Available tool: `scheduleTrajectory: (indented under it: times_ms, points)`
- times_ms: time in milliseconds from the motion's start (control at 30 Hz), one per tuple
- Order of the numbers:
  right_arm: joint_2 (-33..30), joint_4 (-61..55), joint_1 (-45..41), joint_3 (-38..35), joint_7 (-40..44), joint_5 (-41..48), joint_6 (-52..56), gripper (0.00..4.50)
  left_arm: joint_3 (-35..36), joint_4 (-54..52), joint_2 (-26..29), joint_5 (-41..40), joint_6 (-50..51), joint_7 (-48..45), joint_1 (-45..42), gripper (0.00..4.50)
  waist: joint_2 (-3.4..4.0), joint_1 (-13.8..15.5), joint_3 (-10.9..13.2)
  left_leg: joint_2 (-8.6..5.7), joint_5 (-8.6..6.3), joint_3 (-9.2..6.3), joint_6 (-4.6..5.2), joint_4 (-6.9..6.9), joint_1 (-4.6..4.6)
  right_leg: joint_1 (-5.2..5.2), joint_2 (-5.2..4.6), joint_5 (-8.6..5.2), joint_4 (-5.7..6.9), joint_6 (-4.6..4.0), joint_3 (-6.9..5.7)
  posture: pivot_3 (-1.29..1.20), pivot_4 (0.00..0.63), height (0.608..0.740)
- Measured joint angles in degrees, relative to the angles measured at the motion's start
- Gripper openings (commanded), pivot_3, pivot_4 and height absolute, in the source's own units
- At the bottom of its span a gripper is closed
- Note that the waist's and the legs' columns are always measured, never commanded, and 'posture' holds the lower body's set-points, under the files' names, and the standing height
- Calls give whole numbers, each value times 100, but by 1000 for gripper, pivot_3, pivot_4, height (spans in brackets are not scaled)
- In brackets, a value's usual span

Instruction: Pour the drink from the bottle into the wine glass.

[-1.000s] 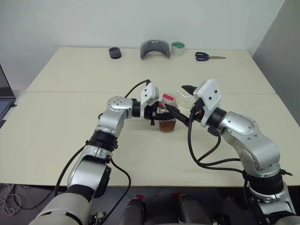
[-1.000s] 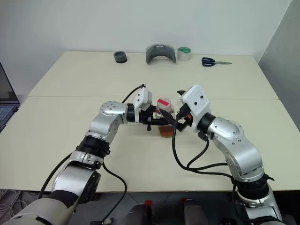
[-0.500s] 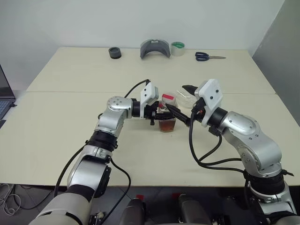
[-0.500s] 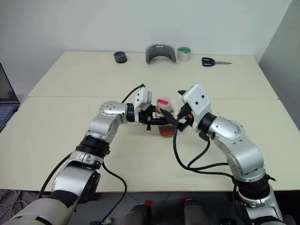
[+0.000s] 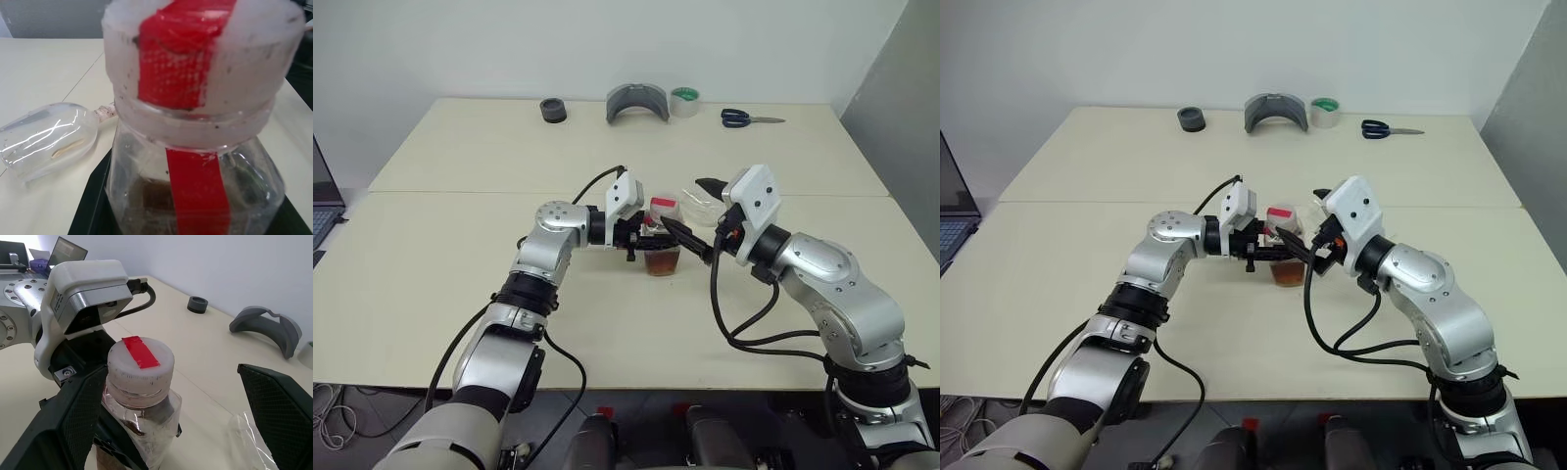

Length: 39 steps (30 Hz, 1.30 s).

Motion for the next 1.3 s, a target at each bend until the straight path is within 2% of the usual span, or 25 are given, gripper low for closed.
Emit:
scheduleTrajectory:
  times_ms: [1300]
  points:
    - [-85,-80,13,-129,0,43,21,4500,73,0,29,0,2,-10,0,1716,0,0,0,0,0,1,0,0,0,0,0,0,0,0,0,0,150,740]
